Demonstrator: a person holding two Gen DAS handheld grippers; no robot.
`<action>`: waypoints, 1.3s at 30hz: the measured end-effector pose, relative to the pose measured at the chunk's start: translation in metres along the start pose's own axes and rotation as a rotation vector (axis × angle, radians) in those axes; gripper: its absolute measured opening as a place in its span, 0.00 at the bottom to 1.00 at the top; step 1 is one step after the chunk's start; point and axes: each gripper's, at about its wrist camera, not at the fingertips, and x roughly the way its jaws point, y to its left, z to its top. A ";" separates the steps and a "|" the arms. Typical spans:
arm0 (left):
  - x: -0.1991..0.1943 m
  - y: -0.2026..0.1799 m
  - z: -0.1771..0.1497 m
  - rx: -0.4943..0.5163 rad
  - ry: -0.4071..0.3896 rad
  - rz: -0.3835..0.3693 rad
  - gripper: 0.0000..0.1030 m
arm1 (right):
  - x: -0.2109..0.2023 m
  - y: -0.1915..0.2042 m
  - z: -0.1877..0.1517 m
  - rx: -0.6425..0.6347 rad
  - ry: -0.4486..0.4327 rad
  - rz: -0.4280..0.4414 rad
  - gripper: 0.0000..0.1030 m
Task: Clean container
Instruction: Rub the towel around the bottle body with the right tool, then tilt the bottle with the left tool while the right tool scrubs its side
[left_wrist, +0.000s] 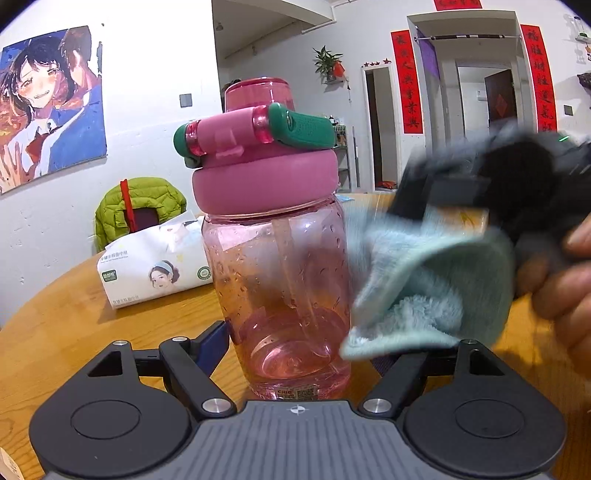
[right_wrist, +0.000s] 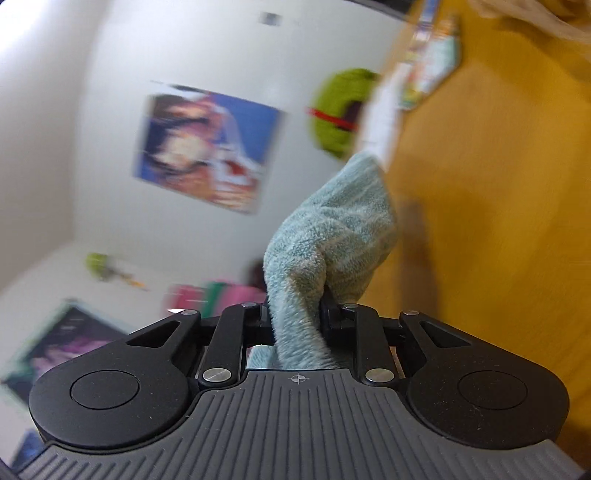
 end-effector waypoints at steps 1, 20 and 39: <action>0.000 -0.001 0.000 0.004 0.001 0.003 0.73 | 0.005 -0.003 -0.001 -0.002 0.017 -0.062 0.22; -0.005 -0.006 0.001 -0.003 0.003 0.026 0.76 | -0.003 0.002 -0.001 -0.042 -0.022 -0.031 0.24; -0.006 -0.004 0.000 0.009 -0.030 0.021 0.77 | -0.008 0.018 -0.010 -0.122 -0.051 0.006 0.26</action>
